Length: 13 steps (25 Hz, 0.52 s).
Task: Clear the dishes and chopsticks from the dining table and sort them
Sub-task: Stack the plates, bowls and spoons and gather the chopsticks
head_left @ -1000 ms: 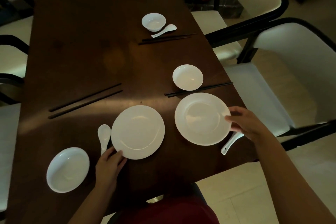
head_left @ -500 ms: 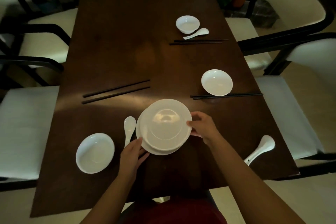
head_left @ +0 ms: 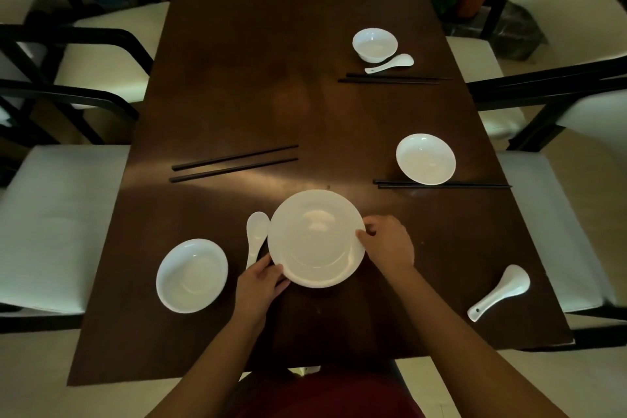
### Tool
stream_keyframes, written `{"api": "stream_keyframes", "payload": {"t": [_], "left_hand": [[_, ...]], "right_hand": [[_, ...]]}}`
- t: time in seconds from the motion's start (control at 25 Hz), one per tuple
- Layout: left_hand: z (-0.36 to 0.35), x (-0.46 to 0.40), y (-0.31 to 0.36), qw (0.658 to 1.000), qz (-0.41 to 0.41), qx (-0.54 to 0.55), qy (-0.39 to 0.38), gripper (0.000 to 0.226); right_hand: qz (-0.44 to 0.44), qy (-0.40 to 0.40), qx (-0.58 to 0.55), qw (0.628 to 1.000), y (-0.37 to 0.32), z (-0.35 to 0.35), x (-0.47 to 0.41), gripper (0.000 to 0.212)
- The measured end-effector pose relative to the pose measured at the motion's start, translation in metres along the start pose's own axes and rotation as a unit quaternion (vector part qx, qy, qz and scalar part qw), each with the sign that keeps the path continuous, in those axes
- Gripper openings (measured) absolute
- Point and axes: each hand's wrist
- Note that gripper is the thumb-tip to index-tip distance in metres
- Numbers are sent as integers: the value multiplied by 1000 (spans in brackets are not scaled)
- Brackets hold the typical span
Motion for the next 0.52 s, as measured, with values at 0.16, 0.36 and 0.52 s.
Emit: {"api": "stream_keyframes", "payload": {"t": [0.16, 0.36, 0.52], "left_hand": [[-1, 0, 2, 1000, -1, -10, 0, 36], [-3, 12, -6, 998, -2, -67, -10, 39], [4, 25, -3, 980, -27, -196, -15, 39]], "right_hand": [[-3, -42, -141, 989, 3, 0, 3, 35], [-48, -44, -126, 990, 24, 6, 12, 40], [-70, -58, -56, 994, 22, 11, 17, 43]]}}
Point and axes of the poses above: each hand's wrist, its own x-axis away from the middle knuckle, its own z-axis out of the back of the hand, y = z × x, and after that the axes turned 13 degrees about -x, right-handed
